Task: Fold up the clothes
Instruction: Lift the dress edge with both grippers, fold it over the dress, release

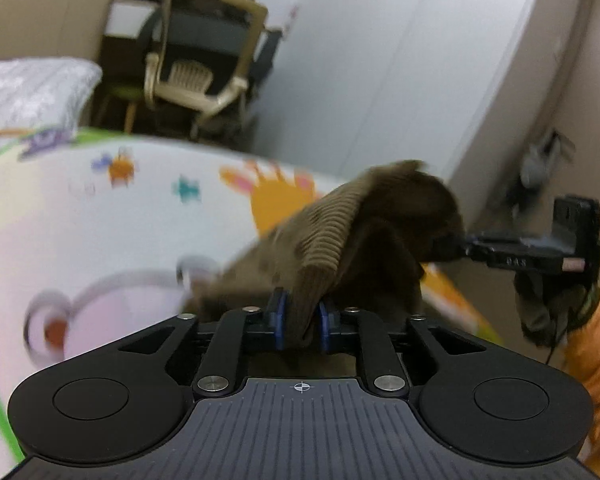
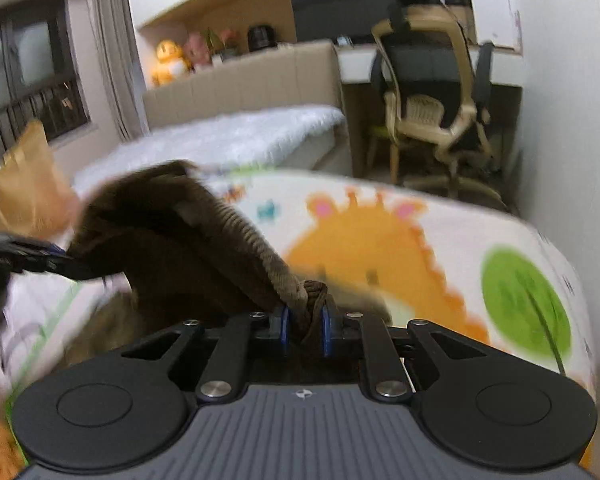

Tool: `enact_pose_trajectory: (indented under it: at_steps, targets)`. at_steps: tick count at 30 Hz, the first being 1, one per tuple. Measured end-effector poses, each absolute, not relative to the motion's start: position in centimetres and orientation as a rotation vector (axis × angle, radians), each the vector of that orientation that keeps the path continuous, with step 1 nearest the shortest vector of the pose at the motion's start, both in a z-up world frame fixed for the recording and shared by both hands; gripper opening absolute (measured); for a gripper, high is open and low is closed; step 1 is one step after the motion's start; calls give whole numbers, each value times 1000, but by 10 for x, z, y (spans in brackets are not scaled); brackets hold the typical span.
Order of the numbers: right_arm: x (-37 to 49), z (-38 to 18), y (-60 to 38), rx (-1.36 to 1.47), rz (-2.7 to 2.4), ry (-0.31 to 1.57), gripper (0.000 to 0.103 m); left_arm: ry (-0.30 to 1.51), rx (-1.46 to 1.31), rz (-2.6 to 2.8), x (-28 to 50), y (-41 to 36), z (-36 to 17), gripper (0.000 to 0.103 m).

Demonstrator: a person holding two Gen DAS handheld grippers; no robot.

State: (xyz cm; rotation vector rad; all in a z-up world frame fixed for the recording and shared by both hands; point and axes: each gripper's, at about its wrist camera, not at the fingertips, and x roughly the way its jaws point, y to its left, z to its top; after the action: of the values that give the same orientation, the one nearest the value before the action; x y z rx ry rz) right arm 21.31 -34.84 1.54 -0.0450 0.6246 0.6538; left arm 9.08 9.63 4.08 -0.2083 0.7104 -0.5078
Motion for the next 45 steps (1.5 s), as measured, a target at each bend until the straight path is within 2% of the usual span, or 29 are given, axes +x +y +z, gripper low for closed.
enact_pose_trajectory:
  at_steps: [1,3,6,7,8,9,10,13,16,20,24,28,30,38,40,45]
  targets:
    - [204,6,-352,-58,636,644,16,732,-210,-515,82,97,34,27]
    - [188,-10,-360,-88,603,678,18,773,-232,-537,66,104,22,44]
    - [167,-27,-373,-131,577,734,29,795,-276,-546,53,121,14,61]
    - [163,-27,-380,-127,585,742,36,790,-299,-548,54,127,14,65]
    - [159,-26,-386,-121,595,748,42,781,-335,-551,55,135,15,78]
    - [158,-22,-392,-101,607,739,56,773,-387,-558,61,144,17,86]
    - [157,-17,-398,-79,619,729,65,765,-464,-567,69,153,18,88]
    - [169,0,-409,61,671,676,74,779,-643,-589,97,164,9,94]
    - [205,5,-406,214,687,669,77,847,-752,-600,133,158,-10,94]
    - [269,-17,-377,329,664,790,77,933,-775,-598,177,135,-37,93]
    - [303,-29,-337,270,661,805,76,911,-707,-572,214,125,-32,91]
    - [331,-15,-313,262,630,685,64,787,-541,-480,258,131,-2,86]
    - [343,-7,-307,249,606,636,63,736,-484,-433,272,138,8,86]
    - [319,-20,-287,56,606,685,63,789,-565,-541,243,164,-10,90]
    - [306,-12,-275,28,641,644,57,749,-603,-572,240,163,-4,87]
    - [285,20,-254,11,739,545,56,609,-597,-520,243,173,24,84]
